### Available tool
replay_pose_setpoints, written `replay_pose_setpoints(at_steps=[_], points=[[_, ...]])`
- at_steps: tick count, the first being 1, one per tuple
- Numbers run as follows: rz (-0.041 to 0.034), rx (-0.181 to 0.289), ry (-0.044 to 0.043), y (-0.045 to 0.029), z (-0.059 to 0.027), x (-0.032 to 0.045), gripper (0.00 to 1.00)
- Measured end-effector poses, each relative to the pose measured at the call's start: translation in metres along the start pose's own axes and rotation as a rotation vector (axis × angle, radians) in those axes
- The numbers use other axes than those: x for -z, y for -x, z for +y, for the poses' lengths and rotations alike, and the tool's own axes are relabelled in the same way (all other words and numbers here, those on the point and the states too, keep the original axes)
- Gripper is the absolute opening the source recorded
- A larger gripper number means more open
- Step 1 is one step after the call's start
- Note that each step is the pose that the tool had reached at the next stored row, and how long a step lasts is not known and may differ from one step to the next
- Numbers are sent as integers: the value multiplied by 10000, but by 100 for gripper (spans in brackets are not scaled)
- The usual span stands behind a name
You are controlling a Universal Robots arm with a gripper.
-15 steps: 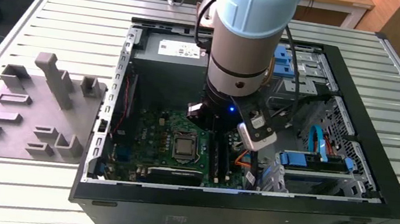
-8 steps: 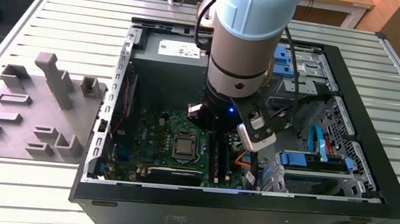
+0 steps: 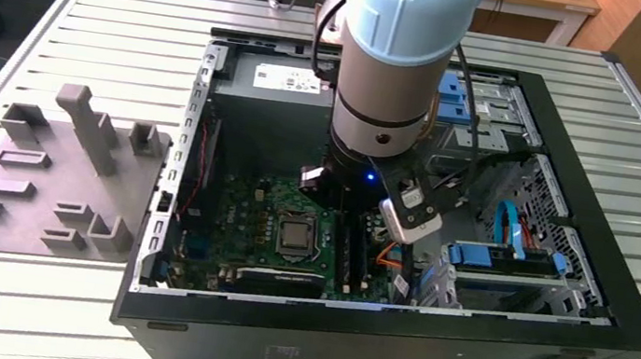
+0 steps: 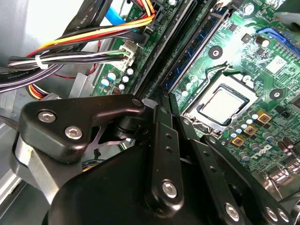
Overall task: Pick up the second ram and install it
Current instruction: 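Insert the second ram into the second slot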
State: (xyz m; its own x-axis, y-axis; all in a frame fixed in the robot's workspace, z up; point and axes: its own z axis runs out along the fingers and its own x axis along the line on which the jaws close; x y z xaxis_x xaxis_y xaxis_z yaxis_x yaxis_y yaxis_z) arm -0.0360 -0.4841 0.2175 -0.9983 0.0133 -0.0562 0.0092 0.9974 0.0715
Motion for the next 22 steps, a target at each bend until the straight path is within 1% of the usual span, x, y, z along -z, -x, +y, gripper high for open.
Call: replay_pose_setpoints(at_steps=[8,11,22], points=[[1,1,-2,-1,-2,-19,13],[1,1,1,-2,-3,-41,13],[1,0,-2,-3,-4,-49,13]])
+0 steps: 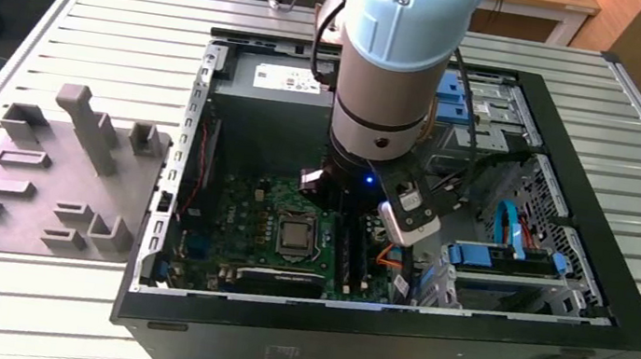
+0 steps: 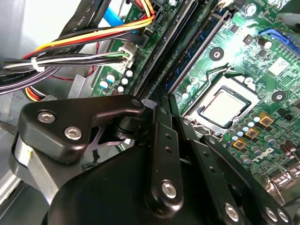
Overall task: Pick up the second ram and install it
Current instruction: 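Insert the second ram into the second slot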
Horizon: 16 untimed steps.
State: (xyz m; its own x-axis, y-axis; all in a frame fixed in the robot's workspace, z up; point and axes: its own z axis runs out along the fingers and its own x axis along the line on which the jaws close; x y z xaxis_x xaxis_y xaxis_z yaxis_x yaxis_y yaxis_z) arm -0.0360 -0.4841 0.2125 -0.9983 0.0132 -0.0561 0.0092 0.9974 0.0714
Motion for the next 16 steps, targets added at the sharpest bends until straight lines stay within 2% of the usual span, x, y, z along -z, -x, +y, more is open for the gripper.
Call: replay_pose_setpoints(at_steps=[9,11,12,16], points=[[-3,0,1,0,0,-2,13],[-5,0,11,0,1,-6,14],[-4,0,9,0,0,-6,20],[-1,1,1,0,0,-2,20]])
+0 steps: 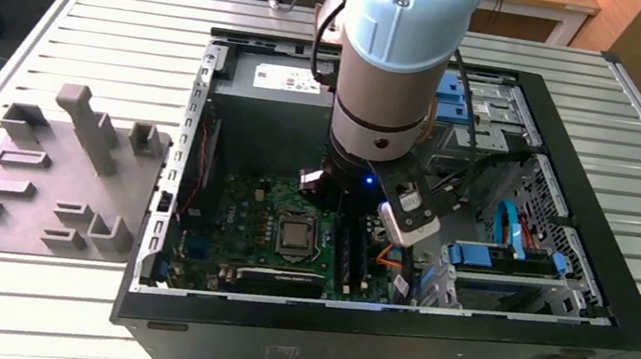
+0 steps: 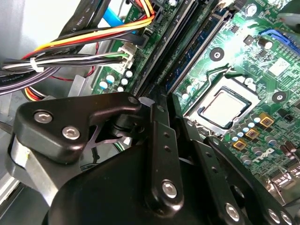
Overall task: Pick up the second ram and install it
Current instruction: 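Insert the second ram into the second slot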
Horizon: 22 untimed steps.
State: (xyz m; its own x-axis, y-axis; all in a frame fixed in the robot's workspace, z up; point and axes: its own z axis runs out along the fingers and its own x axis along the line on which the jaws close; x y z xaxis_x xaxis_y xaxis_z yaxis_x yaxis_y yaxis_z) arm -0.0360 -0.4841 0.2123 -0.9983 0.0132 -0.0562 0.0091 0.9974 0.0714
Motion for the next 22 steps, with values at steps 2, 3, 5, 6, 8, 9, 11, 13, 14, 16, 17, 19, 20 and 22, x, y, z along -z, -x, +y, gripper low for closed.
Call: replay_pose_setpoints(at_steps=[2,3,5,6,8,9,11,13,14,16,17,19,20,22], points=[[1,-1,-2,1,2,24,20],[0,-1,0,2,3,46,20],[0,-1,1,5,7,100,20],[-1,-1,1,7,9,130,20],[0,-1,2,10,13,180,20],[-1,-1,1,11,14,189,20],[-1,-1,4,11,14,190,20],[-1,0,3,11,14,191,20],[-1,0,2,11,14,192,20],[-1,0,3,11,14,193,20],[0,-1,2,11,14,194,20],[0,0,2,11,14,194,13],[0,0,2,11,14,195,13],[-1,-1,2,11,14,196,11]])
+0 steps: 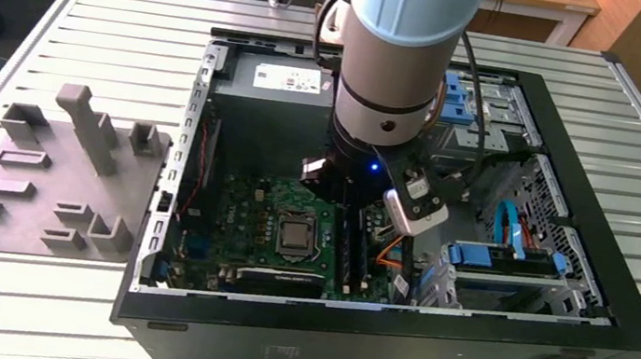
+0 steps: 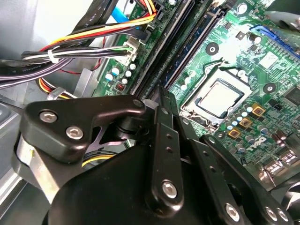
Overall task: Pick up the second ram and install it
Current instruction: 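Insert the second ram into the second slot, then press down the second ram until it locks into place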
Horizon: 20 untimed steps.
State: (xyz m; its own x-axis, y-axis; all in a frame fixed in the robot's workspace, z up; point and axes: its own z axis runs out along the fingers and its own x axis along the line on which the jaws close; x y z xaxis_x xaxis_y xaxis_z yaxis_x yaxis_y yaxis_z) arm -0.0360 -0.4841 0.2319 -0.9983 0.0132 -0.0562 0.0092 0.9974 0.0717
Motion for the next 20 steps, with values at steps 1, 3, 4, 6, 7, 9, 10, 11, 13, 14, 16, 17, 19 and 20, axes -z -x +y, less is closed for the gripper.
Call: replay_pose_setpoints(at_steps=[1,3,4,6,7,9,10,11,13,14,16,17,19,20], points=[[0,0,-1,0,0,1,11],[0,0,-1,0,0,7,11],[0,0,-1,1,1,13,11],[0,0,-1,1,1,14,11],[0,0,0,1,1,15,11],[1,0,-2,1,2,15,11],[0,1,-1,1,3,15,11],[1,2,-1,2,5,15,11],[1,0,-2,1,16,14,11],[0,0,-1,1,22,13,11],[0,0,-1,0,34,13,11],[0,-1,-1,0,43,12,11],[0,0,-1,0,71,10,11],[0,-1,0,-2,91,8,11]])
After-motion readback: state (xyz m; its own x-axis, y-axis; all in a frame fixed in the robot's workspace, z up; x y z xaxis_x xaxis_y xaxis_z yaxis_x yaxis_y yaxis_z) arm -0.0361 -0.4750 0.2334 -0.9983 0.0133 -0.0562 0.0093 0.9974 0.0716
